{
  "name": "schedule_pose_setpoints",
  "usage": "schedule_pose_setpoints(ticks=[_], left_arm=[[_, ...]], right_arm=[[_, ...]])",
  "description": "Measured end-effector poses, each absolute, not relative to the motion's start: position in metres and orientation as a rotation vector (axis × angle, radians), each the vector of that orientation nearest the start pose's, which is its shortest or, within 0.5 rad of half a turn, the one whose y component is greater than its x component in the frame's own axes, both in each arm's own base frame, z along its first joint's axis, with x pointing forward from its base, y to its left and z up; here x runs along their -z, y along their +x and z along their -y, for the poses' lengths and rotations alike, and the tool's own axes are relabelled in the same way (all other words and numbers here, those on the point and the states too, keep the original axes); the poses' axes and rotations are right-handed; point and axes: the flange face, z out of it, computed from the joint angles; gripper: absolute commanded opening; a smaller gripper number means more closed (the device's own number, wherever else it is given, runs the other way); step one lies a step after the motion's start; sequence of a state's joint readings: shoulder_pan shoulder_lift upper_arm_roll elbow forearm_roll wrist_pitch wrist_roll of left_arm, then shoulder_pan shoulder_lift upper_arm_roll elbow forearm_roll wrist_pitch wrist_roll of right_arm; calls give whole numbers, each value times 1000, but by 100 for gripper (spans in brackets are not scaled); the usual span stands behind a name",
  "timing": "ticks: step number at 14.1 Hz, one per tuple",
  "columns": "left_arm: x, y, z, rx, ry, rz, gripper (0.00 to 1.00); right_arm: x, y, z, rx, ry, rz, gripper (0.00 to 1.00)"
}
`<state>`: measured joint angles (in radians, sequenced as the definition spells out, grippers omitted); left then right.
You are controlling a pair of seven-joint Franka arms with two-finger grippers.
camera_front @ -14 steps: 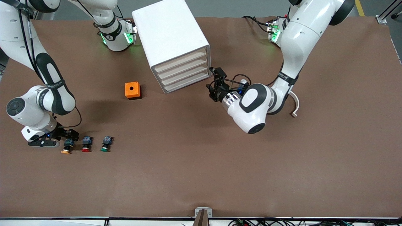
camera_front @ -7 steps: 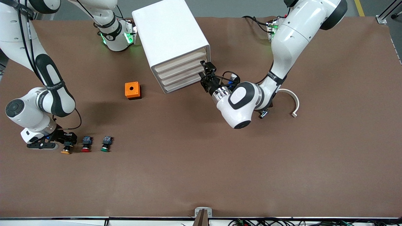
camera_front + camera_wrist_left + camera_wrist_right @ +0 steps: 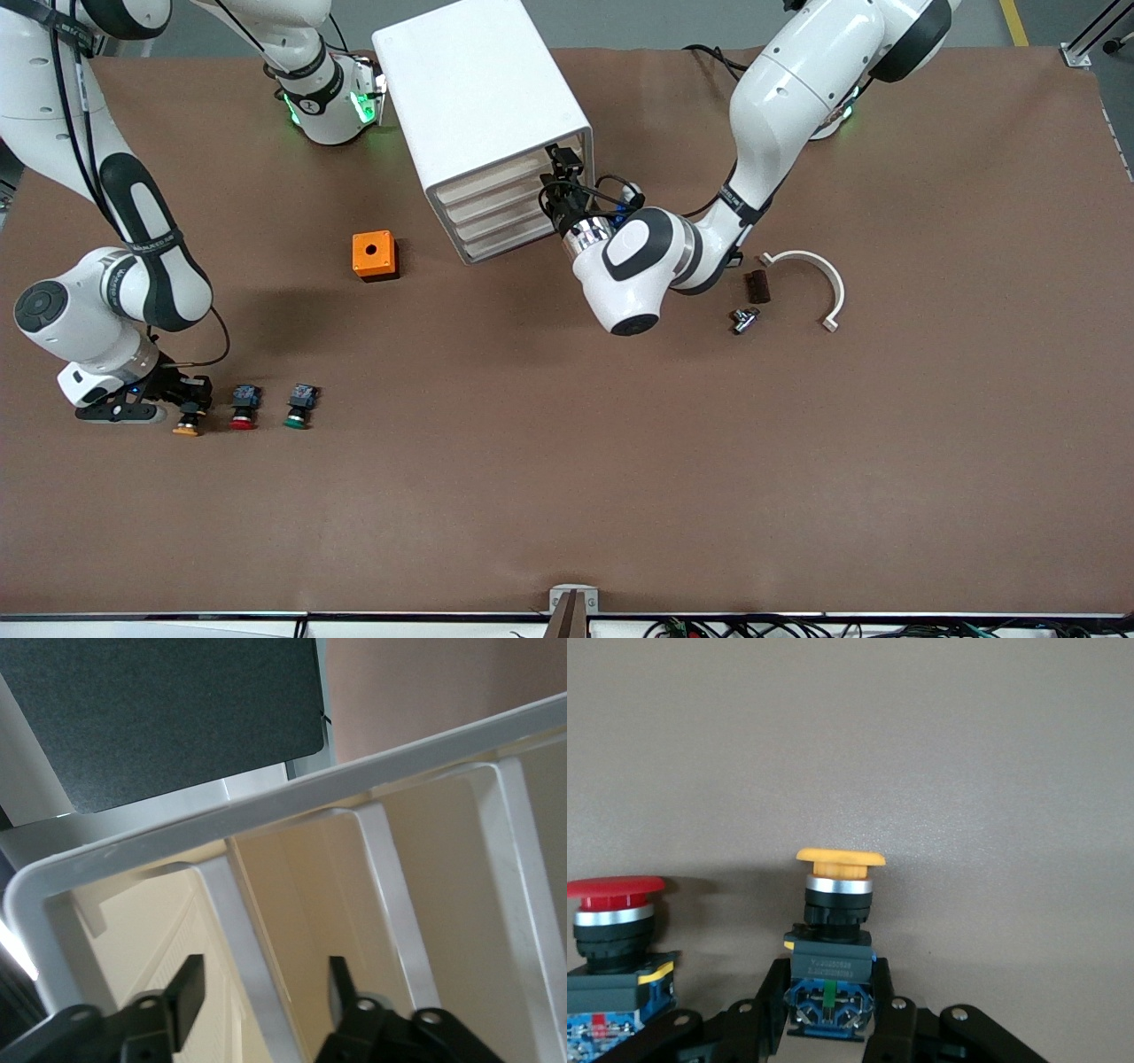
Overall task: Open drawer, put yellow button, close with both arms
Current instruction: 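Pull the drawer open with the left gripper while the right gripper grasps the button, then lift the yellow button with the right gripper and carry it over the drawer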
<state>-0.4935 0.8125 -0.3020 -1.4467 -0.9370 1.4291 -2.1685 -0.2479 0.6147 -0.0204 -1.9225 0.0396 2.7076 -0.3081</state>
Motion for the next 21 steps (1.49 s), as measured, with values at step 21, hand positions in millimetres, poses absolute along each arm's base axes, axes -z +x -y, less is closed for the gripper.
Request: schedule_pose_setpoints(ticks=[21], left_arm=[[-247, 477, 458, -1577, -1284, 1642, 16]], right_arm=[[-392, 614, 23, -157, -3085, -220, 0]])
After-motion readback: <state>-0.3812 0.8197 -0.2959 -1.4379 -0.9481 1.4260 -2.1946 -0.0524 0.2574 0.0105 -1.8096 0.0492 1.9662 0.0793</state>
